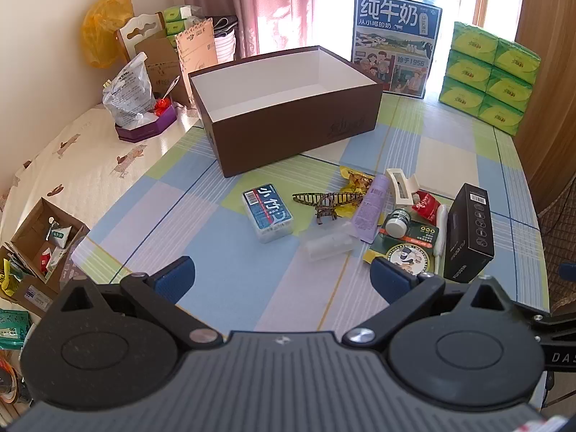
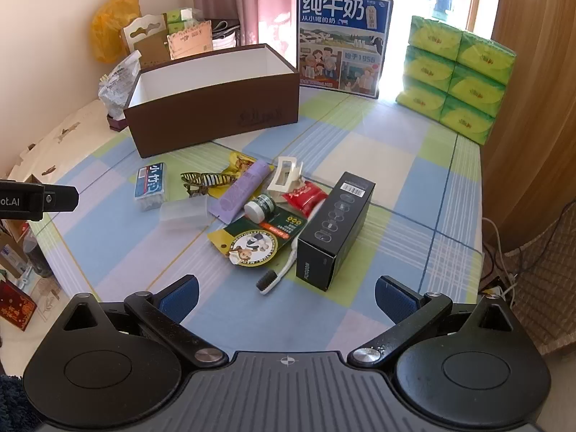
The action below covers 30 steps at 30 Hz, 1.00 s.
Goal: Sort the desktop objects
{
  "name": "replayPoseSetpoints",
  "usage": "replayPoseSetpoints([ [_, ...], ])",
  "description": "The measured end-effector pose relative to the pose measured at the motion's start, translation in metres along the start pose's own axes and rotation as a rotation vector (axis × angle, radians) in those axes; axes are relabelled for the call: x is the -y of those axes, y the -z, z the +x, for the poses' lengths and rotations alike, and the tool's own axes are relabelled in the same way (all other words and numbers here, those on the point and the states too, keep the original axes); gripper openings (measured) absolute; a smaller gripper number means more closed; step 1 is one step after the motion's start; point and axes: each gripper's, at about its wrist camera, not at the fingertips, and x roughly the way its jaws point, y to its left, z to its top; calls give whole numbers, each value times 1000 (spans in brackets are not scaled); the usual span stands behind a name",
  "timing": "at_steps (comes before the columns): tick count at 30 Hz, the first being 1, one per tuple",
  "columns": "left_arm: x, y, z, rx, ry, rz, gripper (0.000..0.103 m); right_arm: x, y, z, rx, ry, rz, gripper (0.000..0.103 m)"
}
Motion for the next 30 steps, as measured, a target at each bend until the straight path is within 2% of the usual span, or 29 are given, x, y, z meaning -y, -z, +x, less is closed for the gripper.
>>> replayPoseSetpoints([
  [30, -15, -10, 20, -32, 18, 24, 102, -11, -10, 17, -42, 20, 21, 101],
])
